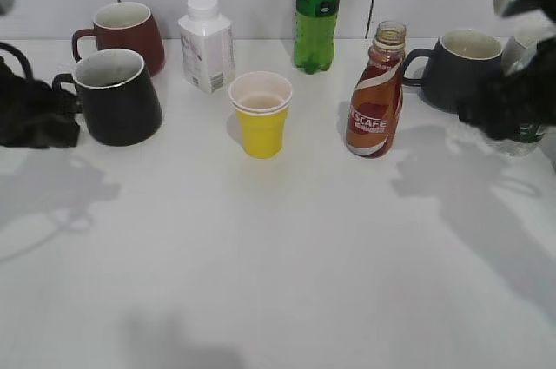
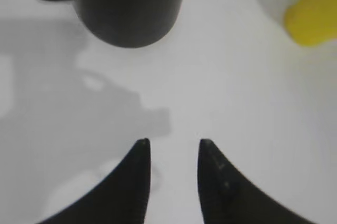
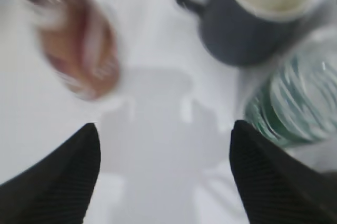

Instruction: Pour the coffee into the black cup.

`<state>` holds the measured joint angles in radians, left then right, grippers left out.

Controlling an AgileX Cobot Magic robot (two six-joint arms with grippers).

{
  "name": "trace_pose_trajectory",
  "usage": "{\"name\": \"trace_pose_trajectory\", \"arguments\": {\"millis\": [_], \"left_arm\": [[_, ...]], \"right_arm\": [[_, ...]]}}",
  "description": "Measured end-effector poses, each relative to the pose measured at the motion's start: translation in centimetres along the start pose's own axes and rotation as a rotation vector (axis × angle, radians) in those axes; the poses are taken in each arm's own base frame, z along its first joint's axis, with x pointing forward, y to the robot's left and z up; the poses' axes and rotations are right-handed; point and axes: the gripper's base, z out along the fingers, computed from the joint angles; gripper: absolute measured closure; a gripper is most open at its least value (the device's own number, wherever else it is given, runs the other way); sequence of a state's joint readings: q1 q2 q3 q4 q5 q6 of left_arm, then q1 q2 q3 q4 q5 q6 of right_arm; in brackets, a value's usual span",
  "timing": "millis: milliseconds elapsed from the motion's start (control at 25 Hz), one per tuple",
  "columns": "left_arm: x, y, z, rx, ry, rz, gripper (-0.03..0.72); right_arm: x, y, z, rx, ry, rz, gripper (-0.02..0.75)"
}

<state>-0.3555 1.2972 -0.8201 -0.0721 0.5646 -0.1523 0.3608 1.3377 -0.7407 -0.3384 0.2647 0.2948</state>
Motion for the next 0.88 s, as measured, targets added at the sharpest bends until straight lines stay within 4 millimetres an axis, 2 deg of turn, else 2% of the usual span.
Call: {"name": "trace_pose_trajectory", "arguments": {"millis": [120,240,400,480,520,600,760,880], "left_arm": [[0.0,-0.1,-2.9,0.012,-0.068,0.013,0.448],[0.4,0.0,-6.1,0.005,-0.142,0.046,0.448],[1.7,0.3,-10.2,0.001,-0.243,0.108,0.448],[3.1,0.5,-11.7,0.007,-0.286,0.120,0.447],[4.1,0.7,-12.8,0.013,-0.327,0.123,0.447],[5.7,1.1,-13.5,0.012,-0.351,0.128,0.442],[9.0,1.8,-14.5,0.013,-0.363,0.130,0.409],[11.1,2.2,-15.7,0.014,-0.377,0.130,0.390]], "right_arm": [[-1.5,1.3,-2.9,-0.051,-0.089,0.016,0.143],[-2.1,2.1,-6.1,-0.102,-0.176,0.044,0.143],[-1.7,1.9,-10.3,-0.128,-0.234,0.089,0.143],[-1.3,1.5,-12.4,-0.131,-0.256,0.110,0.143],[-0.9,1.3,-13.5,-0.134,-0.271,0.122,0.144],[0.2,0.8,-15.8,-0.142,-0.313,0.145,0.145],[3.2,0.1,-18.3,-0.139,-0.313,0.163,0.146],[6.5,-0.6,-20.2,-0.125,-0.306,0.164,0.146]]}}
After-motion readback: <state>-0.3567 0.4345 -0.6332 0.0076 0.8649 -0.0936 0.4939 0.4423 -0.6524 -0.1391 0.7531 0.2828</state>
